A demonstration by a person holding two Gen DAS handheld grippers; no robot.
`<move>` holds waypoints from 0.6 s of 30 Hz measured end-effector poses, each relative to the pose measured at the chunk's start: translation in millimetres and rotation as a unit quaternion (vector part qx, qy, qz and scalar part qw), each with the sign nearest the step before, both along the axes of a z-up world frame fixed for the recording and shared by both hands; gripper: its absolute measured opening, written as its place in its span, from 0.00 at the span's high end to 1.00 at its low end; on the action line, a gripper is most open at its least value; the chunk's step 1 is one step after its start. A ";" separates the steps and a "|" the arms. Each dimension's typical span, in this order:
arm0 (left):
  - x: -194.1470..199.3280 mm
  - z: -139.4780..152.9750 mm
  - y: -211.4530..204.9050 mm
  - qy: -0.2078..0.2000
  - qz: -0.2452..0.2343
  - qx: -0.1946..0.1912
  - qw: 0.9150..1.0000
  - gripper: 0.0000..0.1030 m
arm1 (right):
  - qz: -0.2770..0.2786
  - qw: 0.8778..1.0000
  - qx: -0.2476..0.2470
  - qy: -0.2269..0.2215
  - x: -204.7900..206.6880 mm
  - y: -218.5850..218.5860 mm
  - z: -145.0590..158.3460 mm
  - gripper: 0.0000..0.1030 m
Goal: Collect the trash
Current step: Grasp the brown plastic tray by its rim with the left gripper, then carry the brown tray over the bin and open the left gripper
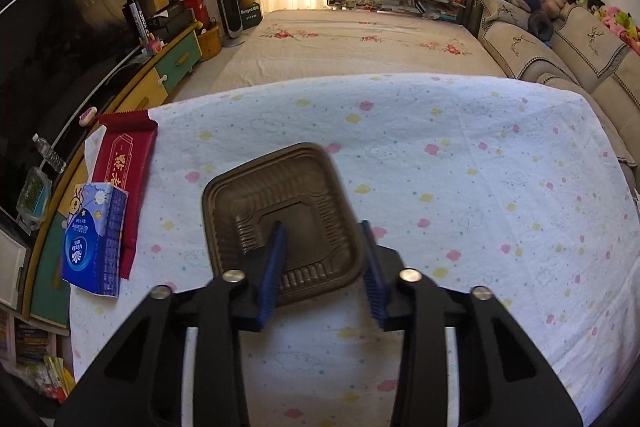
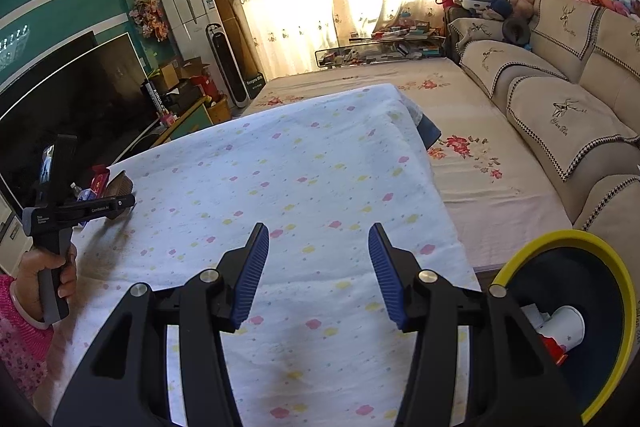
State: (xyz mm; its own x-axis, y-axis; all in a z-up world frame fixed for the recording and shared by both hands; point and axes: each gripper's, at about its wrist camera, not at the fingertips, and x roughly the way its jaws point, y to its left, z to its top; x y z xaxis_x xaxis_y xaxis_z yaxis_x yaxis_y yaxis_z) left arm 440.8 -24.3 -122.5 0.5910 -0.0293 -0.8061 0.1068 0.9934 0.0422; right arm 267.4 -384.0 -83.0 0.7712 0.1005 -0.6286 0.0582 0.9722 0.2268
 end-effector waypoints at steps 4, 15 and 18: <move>-9.2 12.6 -5.7 -0.023 -0.007 0.013 1.000 0.85 | -0.001 1.000 0.001 0.000 -0.1 -0.8 -0.7 0.52; -88.4 55.9 -50.1 -0.062 -0.061 -0.003 0.996 0.88 | -0.033 0.999 -0.003 -0.019 -5.3 -9.7 4.9 0.52; -117.3 61.7 -73.9 -0.066 -0.085 -0.004 0.994 0.88 | -0.051 0.998 -0.015 -0.031 -9.6 -14.3 10.3 0.52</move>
